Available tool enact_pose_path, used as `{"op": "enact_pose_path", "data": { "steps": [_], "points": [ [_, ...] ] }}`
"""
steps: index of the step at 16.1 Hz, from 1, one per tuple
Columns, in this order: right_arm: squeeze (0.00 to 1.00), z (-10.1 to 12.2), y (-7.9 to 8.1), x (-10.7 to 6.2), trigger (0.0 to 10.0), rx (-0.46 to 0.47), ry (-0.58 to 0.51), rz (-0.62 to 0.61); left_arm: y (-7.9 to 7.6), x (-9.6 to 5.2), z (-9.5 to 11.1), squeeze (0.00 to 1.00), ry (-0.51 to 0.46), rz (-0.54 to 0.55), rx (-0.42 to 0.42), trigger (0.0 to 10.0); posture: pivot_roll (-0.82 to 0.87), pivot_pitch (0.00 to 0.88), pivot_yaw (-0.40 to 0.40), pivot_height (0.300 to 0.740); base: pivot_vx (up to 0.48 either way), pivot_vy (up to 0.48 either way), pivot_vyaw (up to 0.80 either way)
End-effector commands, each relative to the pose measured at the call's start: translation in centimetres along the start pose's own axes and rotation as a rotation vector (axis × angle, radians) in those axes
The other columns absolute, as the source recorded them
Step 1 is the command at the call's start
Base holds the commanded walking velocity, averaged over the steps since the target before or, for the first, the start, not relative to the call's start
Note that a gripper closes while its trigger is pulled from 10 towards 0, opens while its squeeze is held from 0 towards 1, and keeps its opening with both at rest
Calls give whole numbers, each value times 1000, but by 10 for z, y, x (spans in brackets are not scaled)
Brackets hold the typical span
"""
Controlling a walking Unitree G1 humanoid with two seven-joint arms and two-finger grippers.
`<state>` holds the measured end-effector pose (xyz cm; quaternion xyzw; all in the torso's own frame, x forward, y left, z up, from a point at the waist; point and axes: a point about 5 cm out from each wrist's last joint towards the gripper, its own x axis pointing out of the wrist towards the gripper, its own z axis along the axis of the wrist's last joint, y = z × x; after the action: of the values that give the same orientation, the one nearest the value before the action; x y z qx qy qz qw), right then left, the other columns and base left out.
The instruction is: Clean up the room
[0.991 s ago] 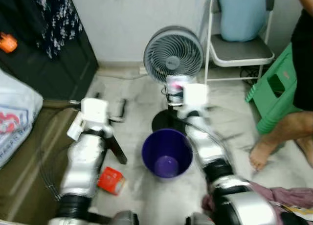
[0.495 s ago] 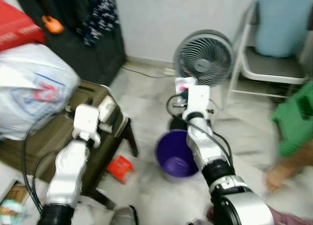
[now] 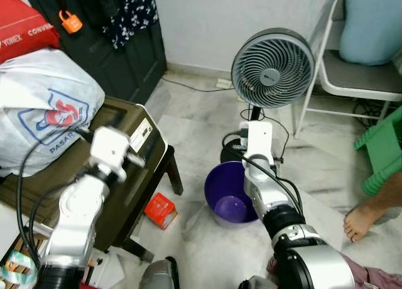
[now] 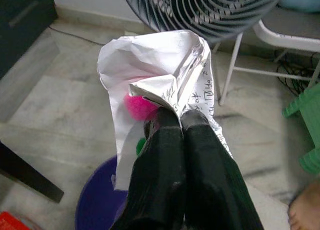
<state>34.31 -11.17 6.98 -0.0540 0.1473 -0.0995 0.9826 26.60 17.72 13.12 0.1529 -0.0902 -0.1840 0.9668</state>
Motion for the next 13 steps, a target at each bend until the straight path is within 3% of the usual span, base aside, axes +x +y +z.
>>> {"op": "enact_pose_path", "data": {
  "steps": [1,4,7,10,11,13],
  "points": [
    [0,-5,0,-3,10000,20,22,-13,-2,-9,0,0,24,-18,-1,10000,104,125,89,740,0,0,0],
    [0,-14,-6,-5,10000,30,57,-47,-13,-38,-6,0,93,-48,-29,10000,128,182,127,740,0,0,0],
    [0,-12,-7,-4,10000,31,66,-76,-15,-51,3,0,121,-56,-37,10000,174,251,158,740,0,0,0],
    [0,-4,-14,0,10000,27,25,-101,-9,-57,1,0,206,23,-62,10000,194,273,174,740,0,0,0],
    [0,1,-14,-1,10000,43,-7,-86,-10,-57,5,0,186,6,-83,10000,188,268,172,740,0,0,0],
    [0,15,-5,-6,10000,27,-96,-13,-13,-44,7,0,161,54,-140,10000,157,236,150,740,0,0,0]
  ]
}}
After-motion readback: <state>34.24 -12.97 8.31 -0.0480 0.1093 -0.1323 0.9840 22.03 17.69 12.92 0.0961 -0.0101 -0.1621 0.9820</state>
